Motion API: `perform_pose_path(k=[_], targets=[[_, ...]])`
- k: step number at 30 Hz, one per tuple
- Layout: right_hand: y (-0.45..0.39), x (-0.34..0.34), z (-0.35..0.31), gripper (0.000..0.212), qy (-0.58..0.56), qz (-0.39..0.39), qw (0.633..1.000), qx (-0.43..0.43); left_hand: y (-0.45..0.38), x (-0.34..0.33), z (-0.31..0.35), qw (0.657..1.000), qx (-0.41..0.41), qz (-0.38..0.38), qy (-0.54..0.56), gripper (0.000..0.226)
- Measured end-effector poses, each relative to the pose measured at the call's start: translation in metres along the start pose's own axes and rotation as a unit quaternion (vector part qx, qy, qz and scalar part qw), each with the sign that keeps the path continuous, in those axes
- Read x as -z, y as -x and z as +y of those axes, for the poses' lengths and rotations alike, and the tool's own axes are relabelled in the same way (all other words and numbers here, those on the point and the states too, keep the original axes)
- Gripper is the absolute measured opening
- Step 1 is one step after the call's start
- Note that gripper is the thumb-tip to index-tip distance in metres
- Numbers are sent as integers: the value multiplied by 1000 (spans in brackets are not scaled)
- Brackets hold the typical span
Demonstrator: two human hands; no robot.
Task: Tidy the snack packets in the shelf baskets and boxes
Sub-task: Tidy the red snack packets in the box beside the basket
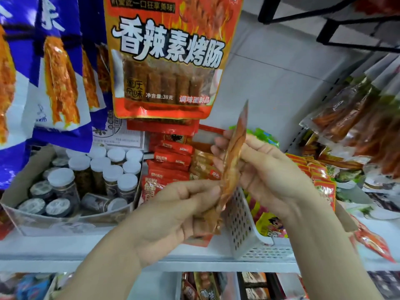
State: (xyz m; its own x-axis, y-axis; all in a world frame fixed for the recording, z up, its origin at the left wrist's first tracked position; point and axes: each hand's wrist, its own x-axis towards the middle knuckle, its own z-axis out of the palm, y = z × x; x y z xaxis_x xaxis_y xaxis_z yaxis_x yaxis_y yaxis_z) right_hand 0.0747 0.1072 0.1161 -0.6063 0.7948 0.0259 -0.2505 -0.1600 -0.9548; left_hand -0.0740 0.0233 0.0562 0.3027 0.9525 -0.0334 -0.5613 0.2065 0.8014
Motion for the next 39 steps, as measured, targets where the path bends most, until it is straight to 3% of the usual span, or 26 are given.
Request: perform_pose_path(k=[2, 4, 7, 11, 18, 21, 24, 26, 28, 31, 33, 35, 39], targets=[[-2, 8, -3, 27, 12, 72, 997, -15, 2, 6, -2, 995, -44, 71, -47, 25], [-1, 18, -15, 36, 16, 127, 992, -23, 0, 10, 0, 967, -84, 178, -159, 30], [8, 22, -28, 44, 121, 137, 983, 8, -1, 12, -1, 930, -143, 248, -232, 21], [15, 12, -29, 14, 324, 166, 927, 90, -4, 13, -4, 922, -171, 242, -248, 9], [16, 14, -31, 12, 447, 240, 847, 157, 2, 20, 2, 884, -198, 244, -345, 11], [17, 19, -30, 11, 506, 261, 802, 182, 13, 31, 0, 835, -131, 197, -497, 47], [17, 12, -16, 13, 570, 247, 760, 192, 19, 33, -12, 754, -74, 135, -638, 65], [16, 4, -3, 11, 614, 232, 724, 211, 16, 31, -20, 714, -94, 129, -681, 50], [16, -3, 11, 11, 647, 214, 693, 234, 14, 32, -22, 709, -119, 149, -679, 30], [18, -8, 30, 11, 687, 170, 666, 235, 15, 40, -22, 729, -139, 170, -648, 22], [18, -7, 37, 8, 712, 127, 670, 168, 15, 42, -22, 731, -155, 177, -640, 19], [19, -6, 38, 8, 733, 79, 668, 103, 16, 43, -21, 712, -175, 191, -652, 16], [20, -6, 33, 13, 753, 9, 657, 35, 17, 44, -19, 689, -195, 184, -673, 16]])
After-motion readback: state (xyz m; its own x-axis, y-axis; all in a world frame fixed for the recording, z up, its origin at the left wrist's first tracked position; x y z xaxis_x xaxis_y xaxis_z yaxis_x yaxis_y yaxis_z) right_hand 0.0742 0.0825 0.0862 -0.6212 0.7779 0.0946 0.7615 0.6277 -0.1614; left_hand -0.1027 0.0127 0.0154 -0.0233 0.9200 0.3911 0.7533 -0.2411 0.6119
